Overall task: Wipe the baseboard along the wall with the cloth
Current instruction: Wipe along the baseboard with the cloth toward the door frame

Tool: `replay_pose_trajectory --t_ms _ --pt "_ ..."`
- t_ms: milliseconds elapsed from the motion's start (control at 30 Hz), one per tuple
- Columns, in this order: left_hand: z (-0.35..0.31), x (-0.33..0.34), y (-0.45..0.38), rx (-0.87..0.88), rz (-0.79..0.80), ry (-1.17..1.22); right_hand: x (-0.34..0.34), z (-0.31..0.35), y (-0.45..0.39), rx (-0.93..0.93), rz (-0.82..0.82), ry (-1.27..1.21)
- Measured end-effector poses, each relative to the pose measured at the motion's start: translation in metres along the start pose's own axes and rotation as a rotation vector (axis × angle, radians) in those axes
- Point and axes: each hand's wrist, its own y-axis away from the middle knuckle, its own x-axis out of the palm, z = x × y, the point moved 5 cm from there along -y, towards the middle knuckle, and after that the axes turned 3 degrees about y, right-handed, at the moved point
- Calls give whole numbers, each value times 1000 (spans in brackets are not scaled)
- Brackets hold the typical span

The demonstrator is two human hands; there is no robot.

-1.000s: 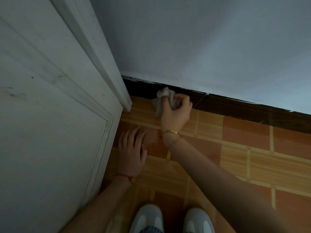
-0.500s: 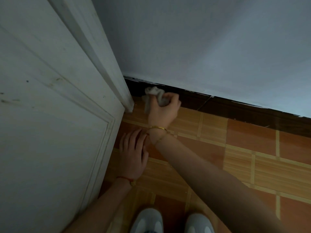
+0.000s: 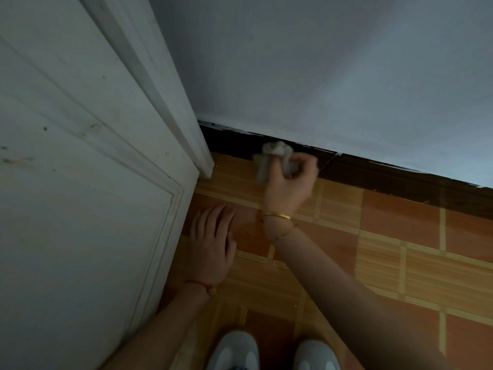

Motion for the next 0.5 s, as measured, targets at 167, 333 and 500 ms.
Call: replay_pose_trajectory --t_ms 167,333,500 --pt "-2 -1 -1 4 -16 -7 35 22 19 9 122 -53" --pt "0 0 0 -1 22 1 -21 -3 -12 1 -51 -7" --pt "-1 -2 0 8 9 5 -51 -19 -27 24 -166 -26"
